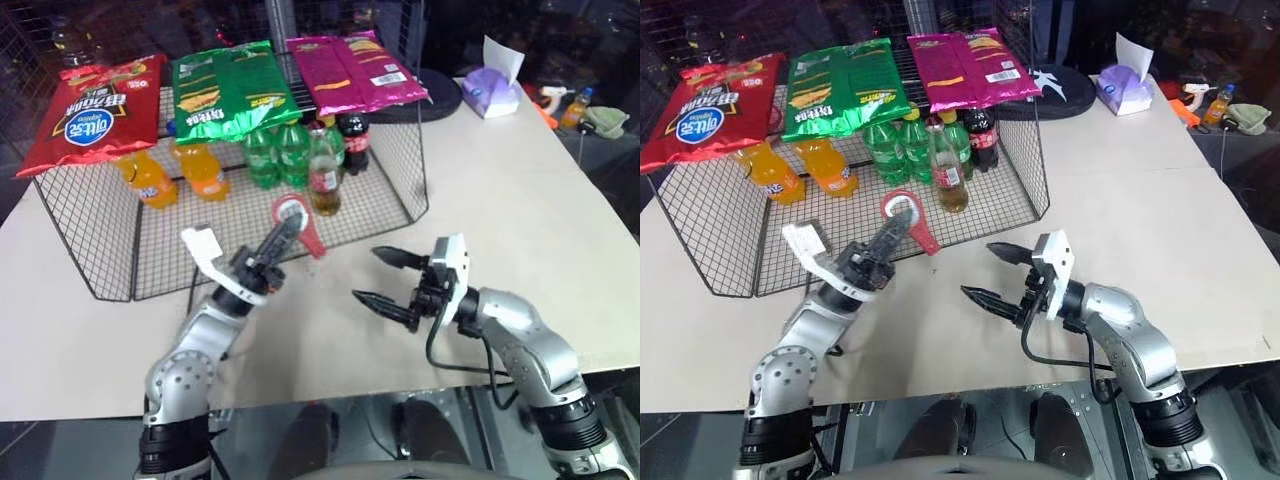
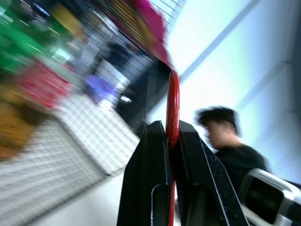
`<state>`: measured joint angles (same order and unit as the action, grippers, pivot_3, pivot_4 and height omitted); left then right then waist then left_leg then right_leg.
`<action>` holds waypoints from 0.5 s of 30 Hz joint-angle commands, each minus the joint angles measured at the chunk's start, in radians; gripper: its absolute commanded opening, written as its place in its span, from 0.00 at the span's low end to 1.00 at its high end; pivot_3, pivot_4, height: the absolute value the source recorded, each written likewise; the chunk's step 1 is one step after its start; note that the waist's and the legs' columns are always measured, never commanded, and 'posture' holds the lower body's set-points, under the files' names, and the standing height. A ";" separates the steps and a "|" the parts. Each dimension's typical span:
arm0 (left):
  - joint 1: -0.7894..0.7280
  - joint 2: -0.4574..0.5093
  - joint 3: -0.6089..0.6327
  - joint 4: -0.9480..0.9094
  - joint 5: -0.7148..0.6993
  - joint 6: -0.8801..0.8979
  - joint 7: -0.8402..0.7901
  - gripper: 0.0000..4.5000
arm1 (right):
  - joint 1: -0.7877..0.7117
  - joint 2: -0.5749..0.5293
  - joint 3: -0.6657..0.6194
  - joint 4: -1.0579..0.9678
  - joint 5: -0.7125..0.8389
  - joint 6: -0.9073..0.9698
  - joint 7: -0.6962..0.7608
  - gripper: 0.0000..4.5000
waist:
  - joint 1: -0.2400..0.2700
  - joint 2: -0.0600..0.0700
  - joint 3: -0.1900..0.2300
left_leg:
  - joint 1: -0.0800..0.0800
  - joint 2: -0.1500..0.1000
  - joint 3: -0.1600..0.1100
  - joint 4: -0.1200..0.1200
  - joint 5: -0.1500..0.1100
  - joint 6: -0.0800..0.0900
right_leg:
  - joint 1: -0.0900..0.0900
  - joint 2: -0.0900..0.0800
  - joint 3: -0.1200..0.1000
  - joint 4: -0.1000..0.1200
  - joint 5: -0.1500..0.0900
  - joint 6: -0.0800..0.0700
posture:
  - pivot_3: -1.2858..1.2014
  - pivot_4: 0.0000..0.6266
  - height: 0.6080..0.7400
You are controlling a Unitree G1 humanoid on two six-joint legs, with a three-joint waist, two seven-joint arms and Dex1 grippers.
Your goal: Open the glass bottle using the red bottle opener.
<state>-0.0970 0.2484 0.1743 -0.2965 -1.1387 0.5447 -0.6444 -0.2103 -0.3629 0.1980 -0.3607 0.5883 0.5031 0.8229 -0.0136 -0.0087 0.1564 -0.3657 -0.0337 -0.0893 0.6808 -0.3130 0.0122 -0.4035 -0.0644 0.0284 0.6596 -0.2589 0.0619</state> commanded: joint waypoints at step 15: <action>-0.039 0.016 -0.082 0.032 0.055 0.073 -0.149 0.00 | -0.111 -0.001 -0.061 -0.125 0.286 0.366 -0.105 0.88 | 0.000 0.000 0.000 | 0.000 0.000 0.000 0.000 0.000 0.000 | 0.000 0.000 0.000 0.000 0.000 0.000 | 0.52 0.24 1.00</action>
<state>-0.1298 0.2574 0.1044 -0.2538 -1.0979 0.6261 -0.7676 -0.3012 -0.3637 0.1580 -0.4351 0.8373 0.8605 0.7230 -0.0134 -0.0087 0.1564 -0.3662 -0.0337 -0.0894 0.6807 -0.3131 0.0123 -0.4038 -0.0644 0.0282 0.6592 -0.2590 0.0618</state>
